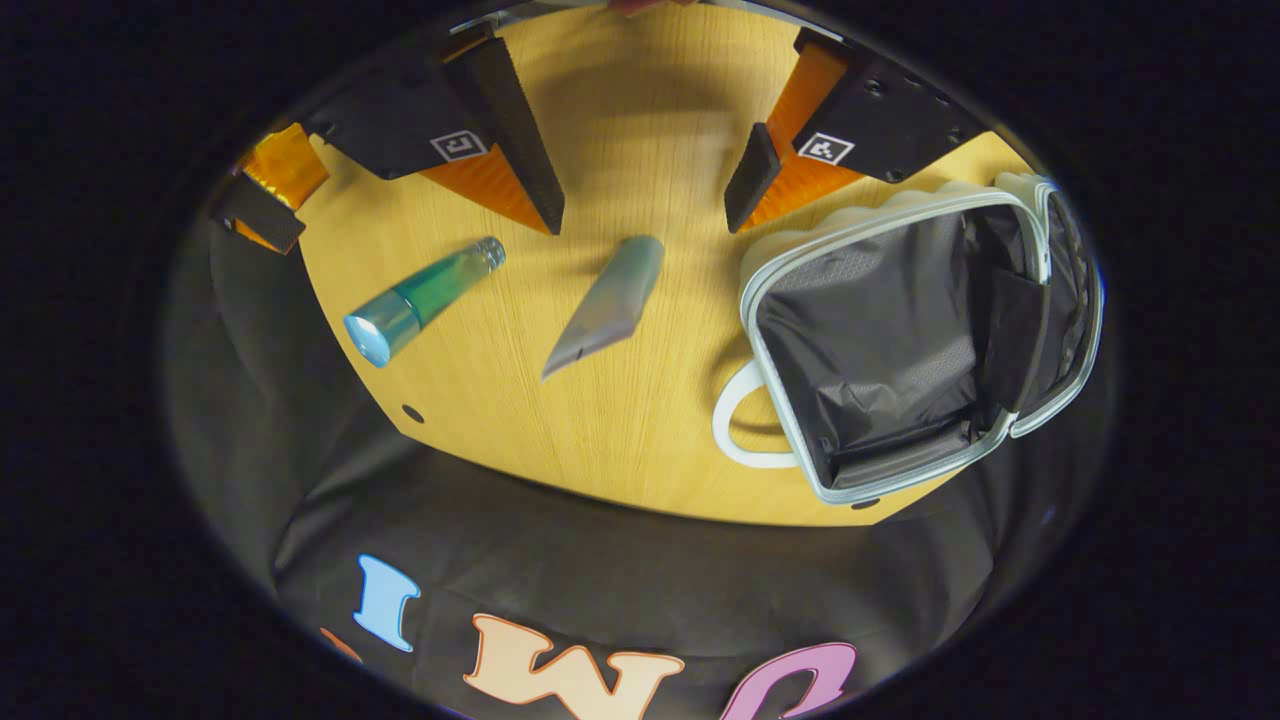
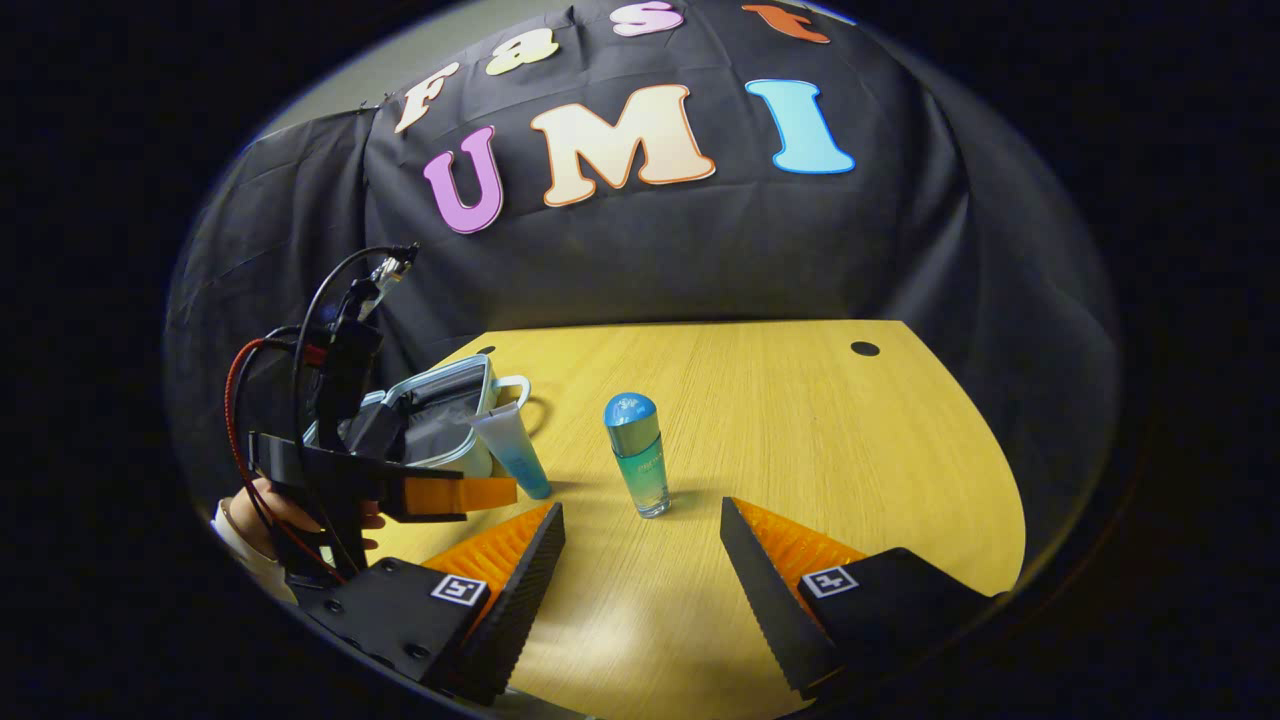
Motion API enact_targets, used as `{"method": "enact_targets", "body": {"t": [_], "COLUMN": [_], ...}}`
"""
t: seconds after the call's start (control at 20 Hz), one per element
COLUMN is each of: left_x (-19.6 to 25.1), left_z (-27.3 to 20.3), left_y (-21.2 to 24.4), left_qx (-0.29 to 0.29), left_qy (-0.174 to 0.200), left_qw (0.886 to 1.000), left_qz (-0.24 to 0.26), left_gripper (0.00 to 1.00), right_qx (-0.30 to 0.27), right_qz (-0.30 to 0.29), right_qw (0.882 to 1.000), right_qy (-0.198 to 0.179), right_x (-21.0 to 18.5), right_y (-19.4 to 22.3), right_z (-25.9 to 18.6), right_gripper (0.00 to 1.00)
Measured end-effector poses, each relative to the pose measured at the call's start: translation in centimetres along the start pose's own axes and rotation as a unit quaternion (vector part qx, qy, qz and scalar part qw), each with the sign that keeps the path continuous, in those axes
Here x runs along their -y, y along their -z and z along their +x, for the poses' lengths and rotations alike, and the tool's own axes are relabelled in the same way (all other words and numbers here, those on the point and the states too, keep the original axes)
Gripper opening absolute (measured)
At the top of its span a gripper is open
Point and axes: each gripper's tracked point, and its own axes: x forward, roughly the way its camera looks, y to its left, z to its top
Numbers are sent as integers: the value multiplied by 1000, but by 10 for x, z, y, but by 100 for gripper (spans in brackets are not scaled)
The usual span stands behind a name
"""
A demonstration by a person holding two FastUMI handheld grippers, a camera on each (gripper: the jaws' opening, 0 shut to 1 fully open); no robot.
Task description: First open the suitcase, pack the skin care products into it, and then close the suitcase.
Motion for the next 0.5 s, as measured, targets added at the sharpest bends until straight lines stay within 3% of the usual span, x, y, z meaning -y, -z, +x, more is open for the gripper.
{"method": "enact_targets", "body": {"t": [0.05, 0.15, 0.35, 0.45, 0.5], "left_x": [-1, 0, 3, 5, 5], "left_z": [9, 20, 39, 46, 49], "left_y": [-3, -2, -11, -8, -7], "left_qx": [6, 3, 16, 8, 7], "left_qy": [-8, -14, -34, -39, -42], "left_qw": [1000, 1000, 999, 999, 999], "left_qz": [0, -4, 17, 16, 16], "left_gripper": [96, 99, 93, 77, 74], "right_qx": [-3, -10, -20, -23, -24], "right_qz": [-3, -11, -13, -12, -13], "right_qw": [1000, 1000, 1000, 999, 999], "right_qy": [-3, -7, -20, -27, -31], "right_x": [2, 6, 13, 14, 15], "right_y": [2, 8, 13, 13, 13], "right_z": [5, 14, 31, 38, 41], "right_gripper": [98, 94, 98, 94, 98]}}
